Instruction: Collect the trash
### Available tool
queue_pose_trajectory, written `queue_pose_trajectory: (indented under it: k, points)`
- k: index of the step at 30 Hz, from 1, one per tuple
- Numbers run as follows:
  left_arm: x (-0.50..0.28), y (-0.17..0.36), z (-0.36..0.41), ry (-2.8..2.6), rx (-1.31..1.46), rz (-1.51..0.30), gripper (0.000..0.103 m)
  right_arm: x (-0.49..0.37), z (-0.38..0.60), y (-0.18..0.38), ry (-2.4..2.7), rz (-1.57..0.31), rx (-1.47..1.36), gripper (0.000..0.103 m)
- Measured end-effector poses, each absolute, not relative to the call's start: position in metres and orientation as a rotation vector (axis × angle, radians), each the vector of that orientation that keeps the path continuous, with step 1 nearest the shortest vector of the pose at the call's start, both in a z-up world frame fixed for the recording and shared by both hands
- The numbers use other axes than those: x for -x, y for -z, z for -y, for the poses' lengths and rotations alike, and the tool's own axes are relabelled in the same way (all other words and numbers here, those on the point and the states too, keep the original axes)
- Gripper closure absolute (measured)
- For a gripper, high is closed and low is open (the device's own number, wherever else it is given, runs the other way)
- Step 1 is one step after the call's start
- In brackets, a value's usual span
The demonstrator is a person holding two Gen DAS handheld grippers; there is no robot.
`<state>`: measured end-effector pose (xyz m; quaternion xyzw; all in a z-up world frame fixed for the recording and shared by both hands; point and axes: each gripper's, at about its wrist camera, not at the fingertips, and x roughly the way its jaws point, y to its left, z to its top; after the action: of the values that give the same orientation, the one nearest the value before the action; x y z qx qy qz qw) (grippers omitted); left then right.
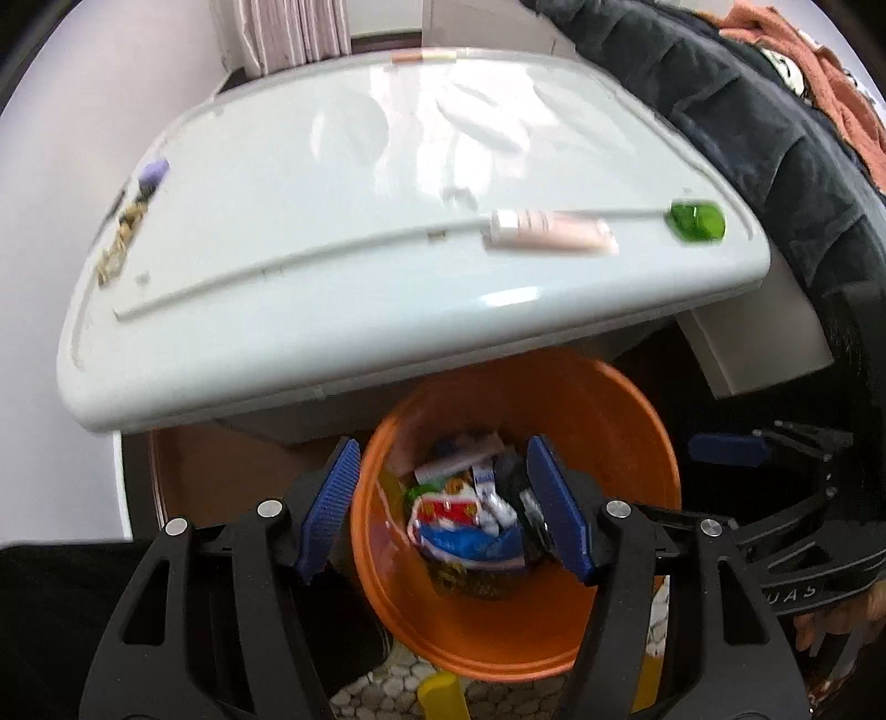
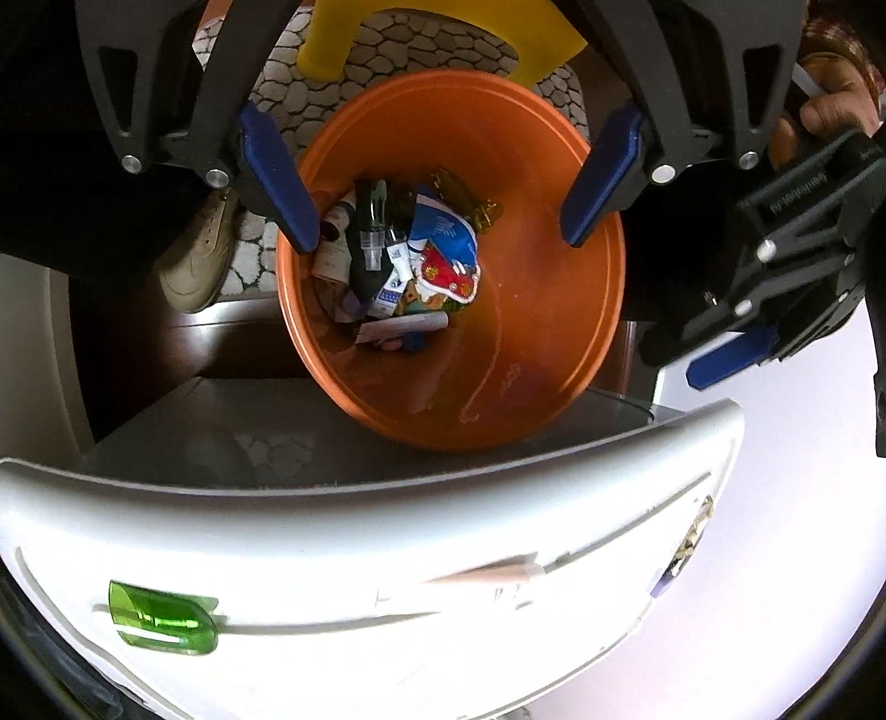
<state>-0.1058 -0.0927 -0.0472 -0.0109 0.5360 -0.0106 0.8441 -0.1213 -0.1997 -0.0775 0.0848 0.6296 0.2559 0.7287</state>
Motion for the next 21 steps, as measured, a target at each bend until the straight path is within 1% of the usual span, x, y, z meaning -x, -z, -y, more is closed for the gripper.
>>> queue_pose_trajectory:
  k: [1,3,4,5,7,11,15,18,21]
  points:
    - [0.103,0.039,0.092,0.011,0.003,-1.096,0.037,0.119,0.201,0.073,-0.565,-1.375,-0.193,0.016]
    - [0.096,0.022,0.090,-0.021,-0.055,-1.013,0.021,0.111,0.203,0.060,-0.568,-1.338,-0.198,0.015]
    - [0.091,0.011,0.089,-0.052,-0.093,-0.957,0.016,0.107,0.203,0.053,-0.570,-1.318,-0.194,0.015]
    - [0.085,-0.003,0.088,-0.102,-0.140,-0.884,0.009,0.102,0.202,0.044,-0.570,-1.295,-0.185,0.015]
    - [0.069,-0.029,0.085,-0.200,-0.195,-0.757,0.009,0.087,0.199,0.019,-0.568,-1.214,-0.138,0.013]
    - [0.039,-0.055,0.081,-0.306,-0.212,-0.608,0.008,0.059,0.189,-0.027,-0.523,-1.029,0.018,0.008]
    - [0.012,-0.063,0.076,-0.266,-0.123,-0.586,0.008,0.027,0.185,-0.058,-0.492,-0.916,0.077,0.007]
    - [-0.006,-0.062,0.070,-0.233,-0.062,-0.603,0.008,0.003,0.185,-0.068,-0.486,-0.888,0.052,0.007]
    - [-0.016,-0.061,0.072,-0.224,-0.057,-0.600,0.009,-0.016,0.185,-0.069,-0.492,-0.877,0.009,0.007]
